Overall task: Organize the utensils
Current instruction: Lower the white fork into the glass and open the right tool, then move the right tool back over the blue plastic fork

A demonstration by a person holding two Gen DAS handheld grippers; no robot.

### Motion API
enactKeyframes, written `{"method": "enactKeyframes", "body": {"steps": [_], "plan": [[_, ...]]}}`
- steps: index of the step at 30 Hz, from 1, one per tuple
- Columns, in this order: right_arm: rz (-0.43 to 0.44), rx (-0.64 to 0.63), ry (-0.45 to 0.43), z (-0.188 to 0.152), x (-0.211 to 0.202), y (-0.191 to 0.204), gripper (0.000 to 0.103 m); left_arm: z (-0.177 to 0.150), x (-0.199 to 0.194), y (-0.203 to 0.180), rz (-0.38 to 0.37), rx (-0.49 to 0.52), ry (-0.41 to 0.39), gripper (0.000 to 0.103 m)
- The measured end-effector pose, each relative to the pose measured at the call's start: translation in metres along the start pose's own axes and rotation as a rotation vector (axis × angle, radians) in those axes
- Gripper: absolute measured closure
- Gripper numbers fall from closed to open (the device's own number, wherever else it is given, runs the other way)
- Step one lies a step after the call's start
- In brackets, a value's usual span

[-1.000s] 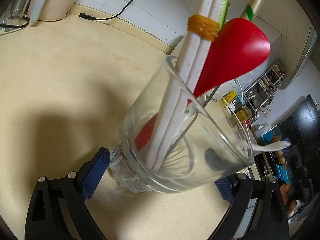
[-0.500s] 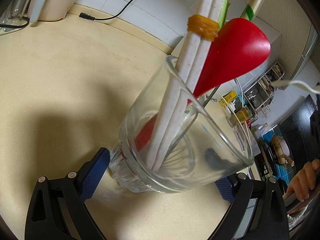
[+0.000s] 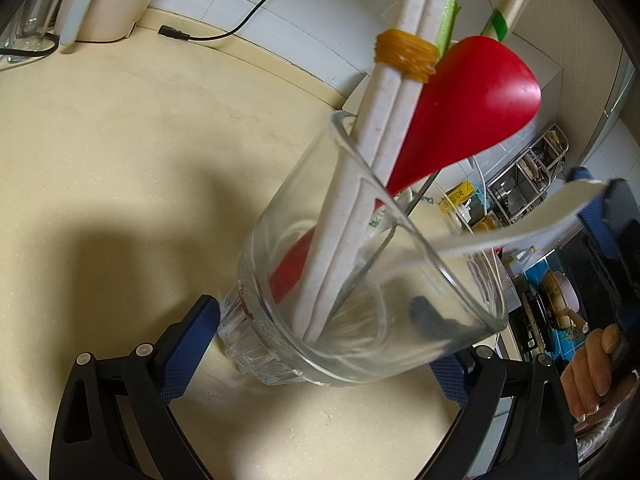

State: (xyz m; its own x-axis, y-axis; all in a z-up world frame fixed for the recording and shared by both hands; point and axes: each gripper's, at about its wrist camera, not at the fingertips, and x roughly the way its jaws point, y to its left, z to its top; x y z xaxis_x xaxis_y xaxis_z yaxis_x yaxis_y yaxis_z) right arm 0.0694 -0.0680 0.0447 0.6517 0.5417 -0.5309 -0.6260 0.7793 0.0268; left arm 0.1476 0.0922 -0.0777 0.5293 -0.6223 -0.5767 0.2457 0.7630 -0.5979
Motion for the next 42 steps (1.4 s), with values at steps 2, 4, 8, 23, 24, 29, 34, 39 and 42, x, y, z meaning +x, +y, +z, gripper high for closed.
{"method": "enactKeyframes", "body": {"steps": [2,4,8,23,24,29,34,39,42], "plan": [[0.004,0.008,0.018,0.001,0.009,0.001,0.082,0.000,0.000,0.000,0.000,0.000,0.000,0.006],[0.006,0.016,0.025,0.001,0.013,0.003,0.082,0.000,0.000,0.000,0.000,0.000,0.000,0.006],[0.015,0.016,0.006,0.002,0.011,0.007,0.082,0.000,0.000,0.000,0.000,0.000,0.000,0.006],[-0.154,0.118,-0.037,-0.038,-0.015,-0.046,0.082,0.000,0.000,0.000,0.000,0.000,0.000,0.006],[-0.170,0.129,-0.029,-0.044,-0.015,-0.050,0.082,0.000,0.000,0.000,0.000,0.000,0.000,0.006],[-0.294,0.164,0.039,-0.080,-0.017,-0.077,0.082,0.000,0.000,0.000,0.000,0.000,0.000,0.006],[-0.348,0.239,0.104,-0.119,-0.021,-0.107,0.082,0.000,0.000,0.000,0.000,0.000,0.000,0.006],[-0.391,0.304,0.123,-0.142,-0.036,-0.138,0.082,0.000,0.000,0.000,0.000,0.000,0.000,0.006],[-0.417,0.330,0.117,-0.152,-0.049,-0.152,0.082,0.000,0.000,0.000,0.000,0.000,0.000,0.006]]}}
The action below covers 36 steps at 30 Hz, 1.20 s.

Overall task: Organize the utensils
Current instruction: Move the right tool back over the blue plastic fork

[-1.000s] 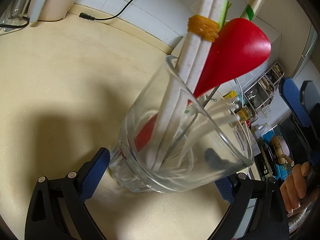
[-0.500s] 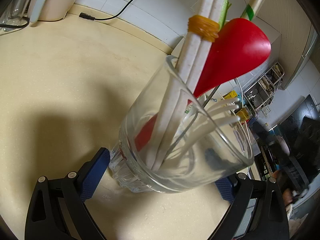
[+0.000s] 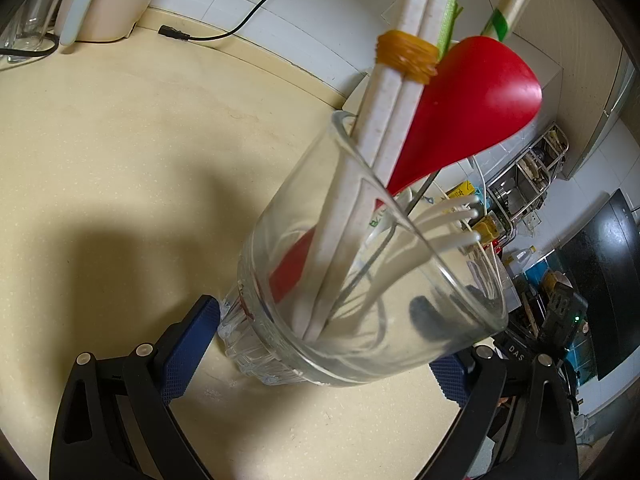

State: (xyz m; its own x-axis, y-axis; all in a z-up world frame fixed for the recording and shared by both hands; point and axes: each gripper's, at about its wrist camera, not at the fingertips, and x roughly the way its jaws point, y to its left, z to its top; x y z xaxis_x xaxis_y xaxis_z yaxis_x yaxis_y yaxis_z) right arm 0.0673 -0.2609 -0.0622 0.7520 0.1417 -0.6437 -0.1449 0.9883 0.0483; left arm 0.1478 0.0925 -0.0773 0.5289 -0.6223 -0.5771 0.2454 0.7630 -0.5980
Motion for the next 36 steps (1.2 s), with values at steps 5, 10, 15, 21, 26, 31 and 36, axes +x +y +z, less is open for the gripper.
{"method": "enactKeyframes", "body": {"steps": [5,10,15,21,26,31,36], "plan": [[-0.022,0.028,0.010,-0.007,-0.002,-0.020,0.082,0.000,0.000,0.000,0.000,0.000,0.000,0.006],[-0.025,0.000,0.026,-0.005,0.006,-0.018,0.082,0.000,0.000,0.000,0.000,0.000,0.000,0.006],[-0.017,-0.099,0.057,0.010,0.022,-0.004,0.081,0.000,0.000,0.000,0.000,0.000,0.000,0.006],[-0.047,-0.174,0.099,0.027,0.046,0.005,0.081,0.000,0.000,0.000,0.000,0.000,0.000,0.006],[-0.058,-0.226,0.130,0.030,0.058,0.011,0.081,0.000,0.000,0.000,0.000,0.000,0.000,0.006],[-0.036,-0.218,0.177,0.033,0.067,0.009,0.081,0.000,0.000,0.000,0.000,0.000,0.000,0.006],[0.008,-0.167,0.191,0.034,0.069,0.002,0.081,0.000,0.000,0.000,0.000,0.000,0.000,0.006]]}}
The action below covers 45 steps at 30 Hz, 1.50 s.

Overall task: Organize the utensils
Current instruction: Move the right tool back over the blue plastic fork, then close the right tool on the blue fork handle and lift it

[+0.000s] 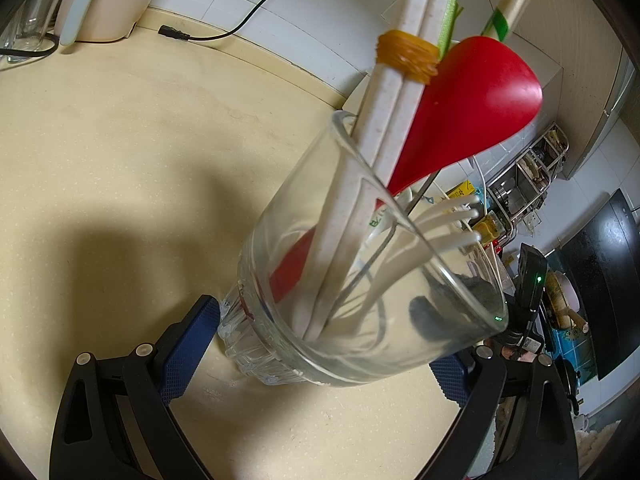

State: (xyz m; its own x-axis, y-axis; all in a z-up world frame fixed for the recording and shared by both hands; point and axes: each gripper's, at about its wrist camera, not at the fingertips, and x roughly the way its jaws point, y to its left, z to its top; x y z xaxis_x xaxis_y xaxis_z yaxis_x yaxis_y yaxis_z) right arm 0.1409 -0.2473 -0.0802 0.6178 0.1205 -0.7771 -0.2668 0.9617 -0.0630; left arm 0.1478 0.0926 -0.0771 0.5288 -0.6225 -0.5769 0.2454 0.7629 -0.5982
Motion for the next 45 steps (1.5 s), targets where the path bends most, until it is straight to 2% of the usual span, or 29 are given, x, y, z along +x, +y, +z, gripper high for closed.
{"method": "enactKeyframes", "body": {"steps": [13,16,20,25,27,30,33,37,41,45], "plan": [[0.060,-0.040,-0.020,-0.013,-0.011,0.035,0.080,0.000,0.000,0.000,0.000,0.000,0.000,0.006],[0.091,-0.058,-0.020,-0.016,-0.015,0.047,0.080,0.000,0.000,0.000,0.000,0.000,0.000,0.006],[0.177,-0.032,-0.020,-0.020,-0.021,0.050,0.080,0.000,0.000,0.000,0.000,0.000,0.000,0.006],[0.151,0.047,-0.062,-0.022,-0.034,0.032,0.080,0.000,0.000,0.000,0.000,0.000,0.000,0.006],[0.137,0.072,-0.061,-0.020,-0.036,0.025,0.075,0.000,0.000,0.000,0.000,0.000,0.000,0.006],[0.127,0.120,-0.041,-0.016,-0.032,0.017,0.071,0.000,0.000,0.000,0.000,0.000,0.000,0.006],[0.129,0.161,-0.012,-0.008,-0.022,0.012,0.069,0.000,0.000,0.000,0.000,0.000,0.000,0.006],[0.090,0.182,0.028,0.006,-0.003,0.014,0.069,0.000,0.000,0.000,0.000,0.000,0.000,0.006],[0.093,0.145,0.057,0.019,0.008,0.022,0.068,0.000,0.000,0.000,0.000,0.000,0.000,0.006],[0.083,0.031,0.060,0.031,0.019,0.044,0.068,0.000,0.000,0.000,0.000,0.000,0.000,0.006]]}}
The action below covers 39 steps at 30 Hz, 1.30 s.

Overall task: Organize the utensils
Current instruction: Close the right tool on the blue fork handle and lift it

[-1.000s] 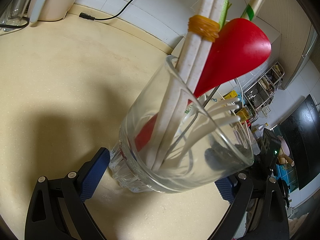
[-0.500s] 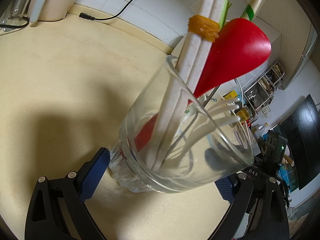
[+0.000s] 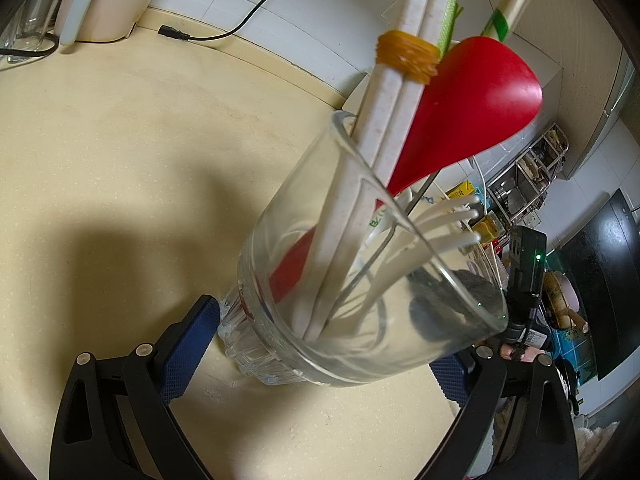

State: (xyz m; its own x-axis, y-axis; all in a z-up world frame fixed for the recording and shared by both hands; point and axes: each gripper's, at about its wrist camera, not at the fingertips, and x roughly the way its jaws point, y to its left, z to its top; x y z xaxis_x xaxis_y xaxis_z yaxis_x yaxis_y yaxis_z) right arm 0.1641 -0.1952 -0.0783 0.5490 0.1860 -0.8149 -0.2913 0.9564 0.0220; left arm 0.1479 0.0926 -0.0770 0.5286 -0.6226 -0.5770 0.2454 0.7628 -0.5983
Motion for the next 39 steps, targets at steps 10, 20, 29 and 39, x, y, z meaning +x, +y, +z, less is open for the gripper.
{"method": "enactKeyframes", "body": {"steps": [10,20,29,39], "plan": [[-0.029,-0.084,-0.007,0.009,0.010,0.015,0.063,0.000,0.000,0.000,0.000,0.000,0.000,0.006],[-0.011,-0.080,-0.024,0.011,0.009,0.015,0.073,0.000,0.000,0.000,0.000,0.000,0.000,0.006],[-0.008,-0.088,-0.020,0.012,0.009,0.014,0.073,0.000,0.000,0.000,0.000,0.000,0.000,0.006],[0.000,-0.097,-0.020,0.012,0.008,0.017,0.073,0.000,0.000,0.000,0.000,0.000,0.000,0.006]]}}
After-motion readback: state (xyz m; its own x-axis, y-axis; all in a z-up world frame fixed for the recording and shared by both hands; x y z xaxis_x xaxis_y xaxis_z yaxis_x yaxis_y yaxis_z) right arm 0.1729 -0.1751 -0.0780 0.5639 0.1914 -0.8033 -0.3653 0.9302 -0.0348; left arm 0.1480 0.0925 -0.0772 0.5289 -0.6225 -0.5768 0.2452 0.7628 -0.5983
